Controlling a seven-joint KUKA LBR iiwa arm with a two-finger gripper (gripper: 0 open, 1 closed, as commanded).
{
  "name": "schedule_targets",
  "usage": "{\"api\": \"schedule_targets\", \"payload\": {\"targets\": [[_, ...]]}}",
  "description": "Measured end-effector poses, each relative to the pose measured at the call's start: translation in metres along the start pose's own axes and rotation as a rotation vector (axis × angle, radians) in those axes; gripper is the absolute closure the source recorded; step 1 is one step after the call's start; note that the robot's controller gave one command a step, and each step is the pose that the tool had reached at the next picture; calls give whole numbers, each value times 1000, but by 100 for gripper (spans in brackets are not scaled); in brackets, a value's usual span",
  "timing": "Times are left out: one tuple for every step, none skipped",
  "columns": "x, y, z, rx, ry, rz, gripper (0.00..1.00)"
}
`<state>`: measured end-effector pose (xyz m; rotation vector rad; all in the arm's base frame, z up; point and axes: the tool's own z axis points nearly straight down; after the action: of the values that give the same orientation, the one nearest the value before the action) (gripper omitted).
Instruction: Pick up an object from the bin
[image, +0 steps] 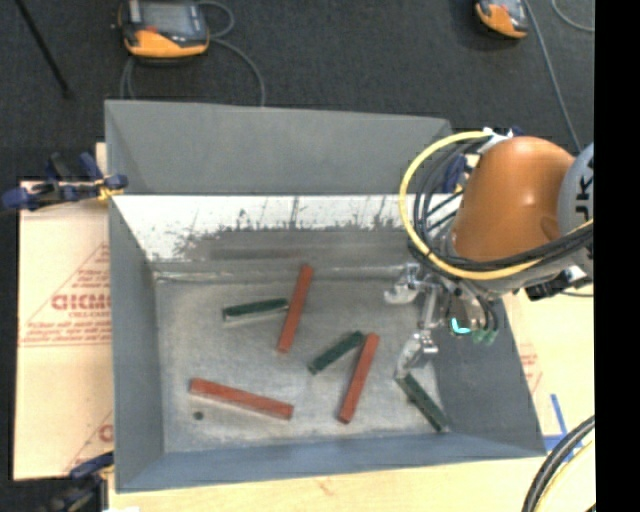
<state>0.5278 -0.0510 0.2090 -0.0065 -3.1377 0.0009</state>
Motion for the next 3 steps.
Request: {"api": "schedule_targets", "payload": {"targets": [[-2, 0, -4, 1, -7, -1, 0], [-19, 4, 32, 2, -18, -35, 0], [-32, 12, 121, 8, -2, -341, 100]]}}
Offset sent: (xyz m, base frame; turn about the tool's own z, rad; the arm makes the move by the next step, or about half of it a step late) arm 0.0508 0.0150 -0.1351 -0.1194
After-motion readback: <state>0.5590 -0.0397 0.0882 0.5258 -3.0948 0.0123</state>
